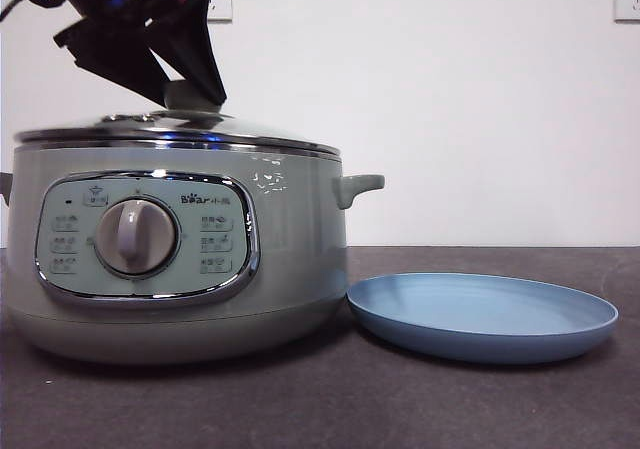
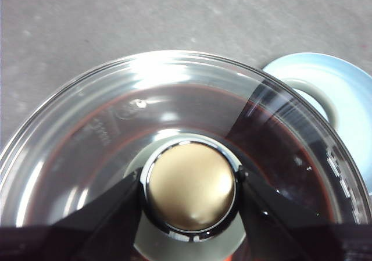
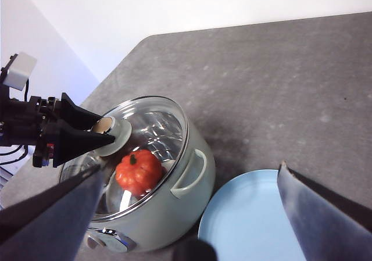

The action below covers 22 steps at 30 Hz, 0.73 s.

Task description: Take the pumpkin out from the steamer,put the pumpkin in the blue plate,close the lid

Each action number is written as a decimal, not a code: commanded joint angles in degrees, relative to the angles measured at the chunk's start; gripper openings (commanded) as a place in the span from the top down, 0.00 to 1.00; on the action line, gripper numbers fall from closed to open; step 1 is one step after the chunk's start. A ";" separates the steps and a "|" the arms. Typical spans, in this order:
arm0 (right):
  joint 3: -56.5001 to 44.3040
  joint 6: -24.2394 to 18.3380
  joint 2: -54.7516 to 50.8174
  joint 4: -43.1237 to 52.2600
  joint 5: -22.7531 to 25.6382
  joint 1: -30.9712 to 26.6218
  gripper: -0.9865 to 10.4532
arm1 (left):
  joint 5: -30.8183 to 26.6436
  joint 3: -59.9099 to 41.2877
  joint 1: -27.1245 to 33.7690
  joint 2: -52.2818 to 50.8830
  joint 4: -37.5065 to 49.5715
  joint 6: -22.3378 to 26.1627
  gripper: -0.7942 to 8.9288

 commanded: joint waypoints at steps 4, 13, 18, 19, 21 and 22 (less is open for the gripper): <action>0.31 0.77 1.60 4.13 0.04 3.74 0.48 | -3.65 4.50 -0.17 -6.51 1.99 0.83 0.93; 6.25 -0.39 11.93 4.50 2.64 15.39 0.48 | -12.33 11.32 -0.17 -17.44 -4.02 0.85 0.93; 12.09 -3.19 20.41 4.46 5.62 23.39 0.48 | -17.29 14.27 -0.17 -22.91 -8.70 0.87 0.93; 13.49 -3.54 22.29 4.46 6.25 25.03 0.48 | -17.94 14.78 -0.17 -23.89 -9.57 1.01 0.93; 16.28 -3.52 25.90 4.44 6.43 27.61 0.48 | -19.43 15.43 -0.17 -25.51 -10.97 1.77 0.93; 17.81 -3.54 27.78 4.37 6.40 28.76 0.47 | -20.41 15.58 -0.17 -26.32 -11.56 2.03 0.93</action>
